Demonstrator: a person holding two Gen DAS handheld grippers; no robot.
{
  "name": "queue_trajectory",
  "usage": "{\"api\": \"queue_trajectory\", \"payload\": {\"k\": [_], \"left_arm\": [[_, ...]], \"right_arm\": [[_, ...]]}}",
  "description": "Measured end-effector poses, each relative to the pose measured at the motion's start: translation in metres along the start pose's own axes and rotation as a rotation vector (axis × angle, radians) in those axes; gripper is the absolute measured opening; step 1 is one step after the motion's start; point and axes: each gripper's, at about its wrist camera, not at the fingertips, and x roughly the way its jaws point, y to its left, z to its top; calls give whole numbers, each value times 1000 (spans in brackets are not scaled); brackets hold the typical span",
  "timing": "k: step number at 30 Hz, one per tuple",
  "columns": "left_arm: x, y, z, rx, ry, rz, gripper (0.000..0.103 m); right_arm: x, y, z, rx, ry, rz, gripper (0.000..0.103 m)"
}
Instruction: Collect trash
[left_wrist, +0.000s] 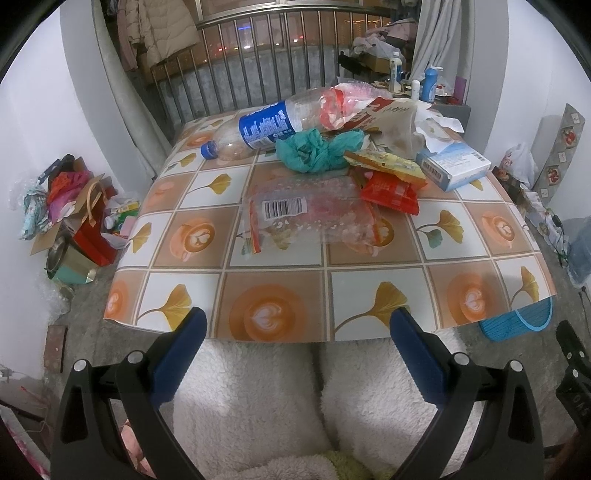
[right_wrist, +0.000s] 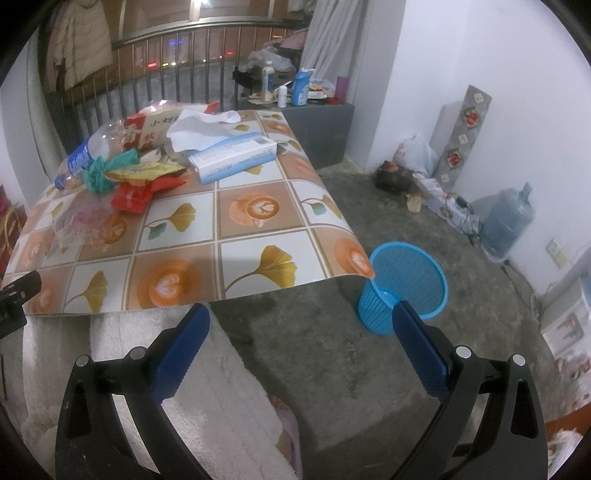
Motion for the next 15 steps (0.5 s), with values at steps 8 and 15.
{"api": "queue_trajectory", "payload": {"k": [8,15], "left_arm": [[0,0,0,1,3,2,97],[2,8,-7,1,4,6,97]], "right_arm": [[1,-3,3,4,2,1,95],[1,-5,5,9,5,3,95]]}}
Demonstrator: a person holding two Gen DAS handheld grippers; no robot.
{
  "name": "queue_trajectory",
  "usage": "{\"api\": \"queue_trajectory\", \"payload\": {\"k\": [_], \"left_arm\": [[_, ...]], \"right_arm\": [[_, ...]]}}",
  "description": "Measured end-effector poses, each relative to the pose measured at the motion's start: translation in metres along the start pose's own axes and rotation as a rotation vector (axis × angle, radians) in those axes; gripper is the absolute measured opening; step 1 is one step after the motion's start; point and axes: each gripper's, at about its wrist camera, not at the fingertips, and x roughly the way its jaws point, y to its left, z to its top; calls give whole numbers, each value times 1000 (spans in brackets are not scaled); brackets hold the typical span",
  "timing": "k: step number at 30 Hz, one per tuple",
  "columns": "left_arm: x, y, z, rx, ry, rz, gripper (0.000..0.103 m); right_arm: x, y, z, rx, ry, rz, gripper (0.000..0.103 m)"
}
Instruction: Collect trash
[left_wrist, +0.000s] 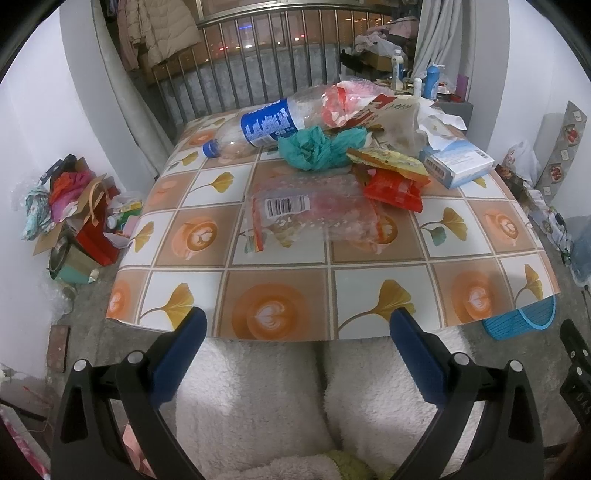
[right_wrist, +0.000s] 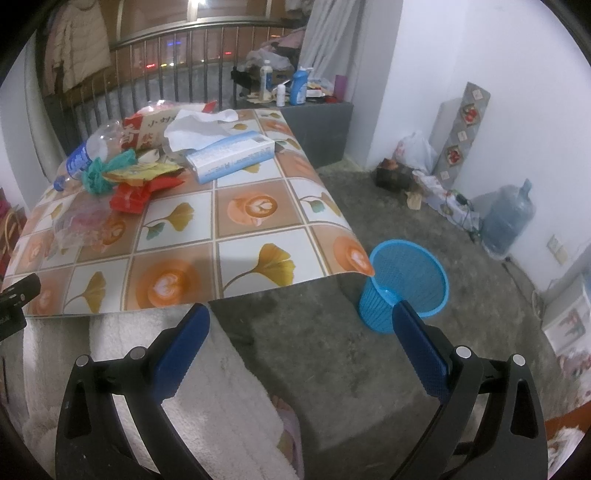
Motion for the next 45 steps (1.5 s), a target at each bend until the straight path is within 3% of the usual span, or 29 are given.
{"api": "queue_trajectory", "payload": {"k": [28,35,41,45], "left_arm": [[6,6,-3,7,21,20,97],[9,28,7,-13,0,0,97],[22,59,21,-35,-6,-107,97],[25,76,23,-47,-86,-294,97]], "right_arm": [[3,5,-2,3,1,11,95],[4,16,14,-16,-74,109,95],[5,29,37,-13,-149,246,95],[12,39,48,-19,-137,338,95]]}}
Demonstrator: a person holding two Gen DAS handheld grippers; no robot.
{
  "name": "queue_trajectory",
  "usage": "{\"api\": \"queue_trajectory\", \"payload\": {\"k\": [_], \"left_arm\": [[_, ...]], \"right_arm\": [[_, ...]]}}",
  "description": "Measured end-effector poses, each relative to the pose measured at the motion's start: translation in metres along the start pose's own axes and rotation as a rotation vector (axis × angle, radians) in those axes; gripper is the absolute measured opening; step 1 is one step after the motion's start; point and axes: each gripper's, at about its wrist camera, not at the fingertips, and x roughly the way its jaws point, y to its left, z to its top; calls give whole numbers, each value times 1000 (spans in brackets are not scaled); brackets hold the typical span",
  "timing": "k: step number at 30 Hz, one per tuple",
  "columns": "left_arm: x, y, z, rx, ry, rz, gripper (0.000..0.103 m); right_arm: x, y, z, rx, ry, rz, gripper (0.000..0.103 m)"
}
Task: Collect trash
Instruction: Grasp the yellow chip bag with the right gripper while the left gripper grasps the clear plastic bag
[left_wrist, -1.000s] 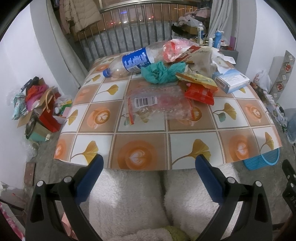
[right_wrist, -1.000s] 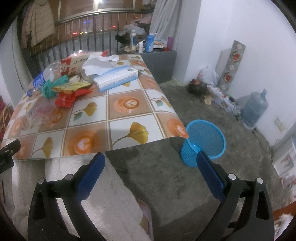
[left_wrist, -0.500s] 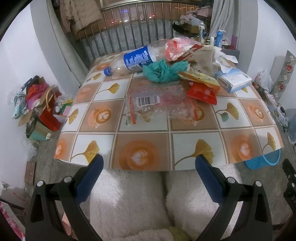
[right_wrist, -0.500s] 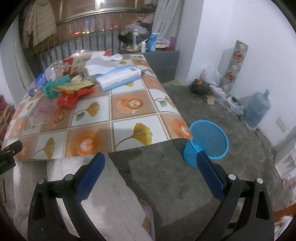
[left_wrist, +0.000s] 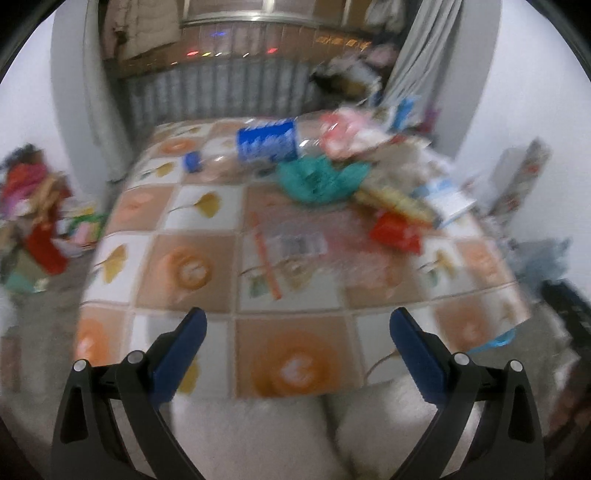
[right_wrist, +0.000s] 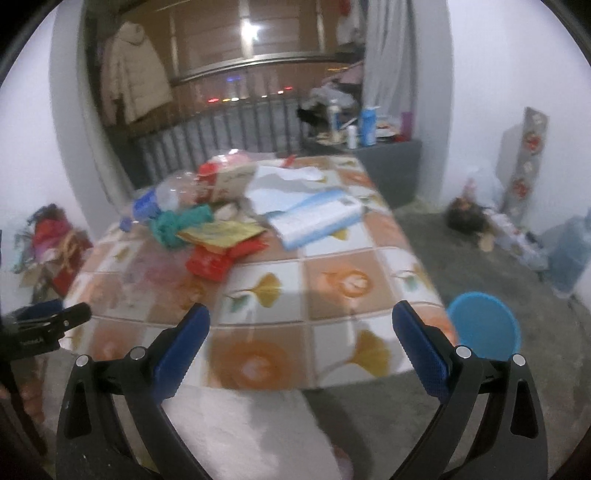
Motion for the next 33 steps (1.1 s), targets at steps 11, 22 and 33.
{"api": "queue_trajectory", "payload": {"k": [11,22,33], "left_arm": [[14,8,23,-68,-101,-215,97],[63,24,27,-93,11,-157,85],[90,23,19,-39,95,-49,53]], "right_arm": [[58,-23,34,289,181,352,79],[126,-20,59,504,338,595,61],[162,-30,55,646,463,663,36]]}}
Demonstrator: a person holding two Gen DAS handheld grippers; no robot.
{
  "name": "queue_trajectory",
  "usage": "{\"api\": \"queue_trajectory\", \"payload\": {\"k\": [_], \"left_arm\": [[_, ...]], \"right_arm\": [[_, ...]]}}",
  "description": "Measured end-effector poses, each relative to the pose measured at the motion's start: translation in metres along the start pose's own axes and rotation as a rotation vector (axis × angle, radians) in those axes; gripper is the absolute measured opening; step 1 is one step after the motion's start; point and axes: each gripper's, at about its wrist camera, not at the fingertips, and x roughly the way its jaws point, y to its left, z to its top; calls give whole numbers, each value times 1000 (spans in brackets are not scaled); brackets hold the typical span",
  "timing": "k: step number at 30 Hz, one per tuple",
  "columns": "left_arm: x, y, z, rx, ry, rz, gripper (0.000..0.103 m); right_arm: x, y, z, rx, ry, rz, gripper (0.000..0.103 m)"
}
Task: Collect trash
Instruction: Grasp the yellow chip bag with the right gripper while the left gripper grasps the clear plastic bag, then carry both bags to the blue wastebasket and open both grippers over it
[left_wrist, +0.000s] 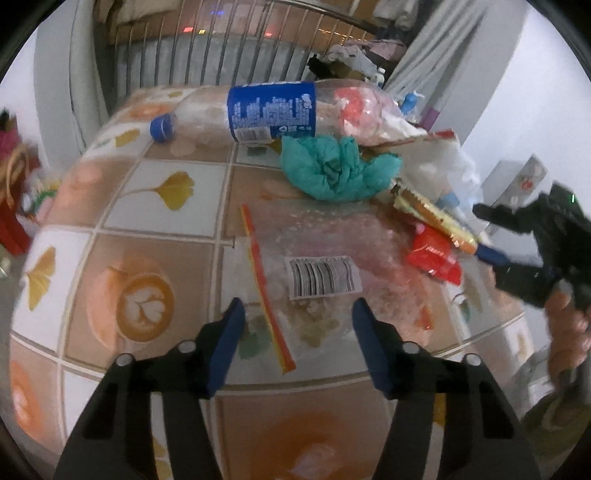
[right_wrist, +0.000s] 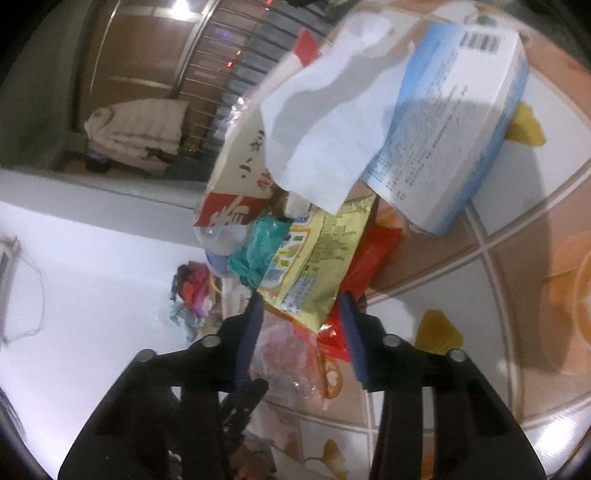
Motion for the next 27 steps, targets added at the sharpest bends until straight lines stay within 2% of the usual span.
{"api": "queue_trajectory", "payload": {"k": [2,4,5,12,17,27], "left_arm": [[1,-6,-2,47,-5,47,44],[1,-8,-3,72,-8,71,34],[1,-8,-4,72,-9,78,29],[-4,1,-4,22,-22,53,10],[-18,2,-3,4,-64,18,5],[-72,-2,0,8,-208,-37,2]], "right_arm": [[1,-4,1,20,9,12,25],[-1,-6,-1,30,9,19,20],[-4,-7,-1,34,8,23,18],[-25,-11,-3,41,-7,62,13],[-39,-17,-5,36,-13,108,9],[-58,-17,-11,12,-27,183,8]]}}
